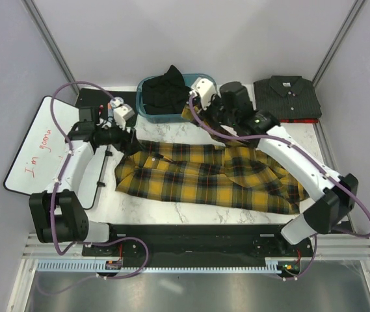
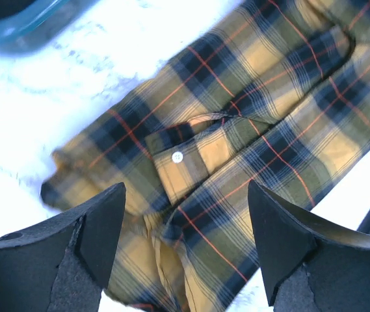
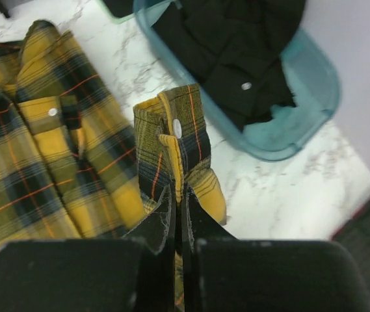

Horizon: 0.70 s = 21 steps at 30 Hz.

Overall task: Fold and stack the long sleeve shirts
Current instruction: Fold the shirt

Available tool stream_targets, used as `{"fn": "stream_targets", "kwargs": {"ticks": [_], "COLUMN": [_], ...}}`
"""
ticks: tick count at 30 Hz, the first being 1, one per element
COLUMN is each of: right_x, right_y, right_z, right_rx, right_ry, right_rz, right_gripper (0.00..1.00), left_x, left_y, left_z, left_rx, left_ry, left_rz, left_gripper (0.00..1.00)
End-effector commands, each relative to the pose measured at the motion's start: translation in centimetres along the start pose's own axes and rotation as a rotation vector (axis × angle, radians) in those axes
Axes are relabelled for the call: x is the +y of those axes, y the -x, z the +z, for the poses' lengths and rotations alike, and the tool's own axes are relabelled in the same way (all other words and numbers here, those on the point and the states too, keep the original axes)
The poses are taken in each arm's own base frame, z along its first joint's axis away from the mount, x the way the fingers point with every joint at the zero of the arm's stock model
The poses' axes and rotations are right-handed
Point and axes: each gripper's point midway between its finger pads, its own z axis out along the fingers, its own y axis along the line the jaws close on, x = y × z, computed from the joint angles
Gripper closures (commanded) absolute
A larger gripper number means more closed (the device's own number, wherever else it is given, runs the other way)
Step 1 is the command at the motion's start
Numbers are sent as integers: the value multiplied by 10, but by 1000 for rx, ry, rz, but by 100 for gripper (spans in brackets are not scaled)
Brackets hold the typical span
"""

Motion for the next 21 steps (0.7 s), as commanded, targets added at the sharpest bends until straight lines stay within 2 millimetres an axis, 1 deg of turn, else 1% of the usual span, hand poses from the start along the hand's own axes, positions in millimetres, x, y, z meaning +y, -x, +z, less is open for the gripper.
{"fn": "stream_targets", "kwargs": {"ticks": [1, 2, 3, 4, 5, 6, 7, 8, 10, 11, 12, 13, 14, 15, 16, 17, 18, 19, 20, 21], "right_x": [39, 56, 62, 71, 90, 94, 102, 117, 123, 138, 145, 153, 173, 179, 190, 190, 186, 170, 166, 159], "right_y": [1, -2, -2, 1, 1, 2, 7, 5, 11, 7, 8, 14, 14, 18, 22, 24, 24, 25, 27, 14], "right_z": [28, 37, 42, 47, 54, 57, 62, 69, 77, 85, 87, 89, 91, 91, 86, 81, 77, 66, 55, 46], "right_rx": [27, 40, 43, 36, 46, 50, 34, 50, 34, 52, 50, 36, 43, 37, 31, 30, 30, 35, 24, 54], "right_ry": [71, 99, 102, 115, 147, 129, 126, 137, 115, 139, 152, 178, 233, 248, 311, 321, 318, 308, 358, 377], "right_rz": [170, 174, 185, 211, 206, 210, 211, 223, 245, 279, 289, 297, 284, 280, 275, 263, 233, 235, 213, 216], "right_gripper": [100, 100, 100, 100, 100, 100, 100, 100, 100, 100, 100, 90, 86, 78, 60, 49, 35, 21, 16, 2], "left_x": [-3, 1, 2, 4, 5, 5, 5, 4, 4, 5, 6, 8, 11, 12, 14, 15, 16, 16, 16, 15], "left_y": [7, 3, -1, -4, -6, -8, -10, -11, -14, -16, -17, -18, -21, -21, -22, -23, -23, -22, -23, -23], "left_z": [-21, -24, -25, -24, -24, -24, -23, -22, -20, -18, -17, -16, -14, -14, -13, -12, -12, -12, -13, -13], "left_rx": [-70, -65, -50, -41, -35, -30, -26, -26, -19, -14, -10, -6, 2, 4, 4, 8, 9, 7, 10, 9], "left_ry": [-45, -36, -23, -16, -7, -7, -7, -17, -24, -26, -23, -22, -17, -14, -9, -9, -6, -9, -3, -5], "left_rz": [-210, -220, -229, -229, -231, -233, -245, -250, -263, -265, -265, -269, -272, -273, -270, -275, -274, -262, -254, -226], "left_gripper": [17, 16, 16, 16, 17, 17, 17, 17, 18, 18, 18, 18, 18, 18, 18, 18, 18, 18, 17, 17]}}
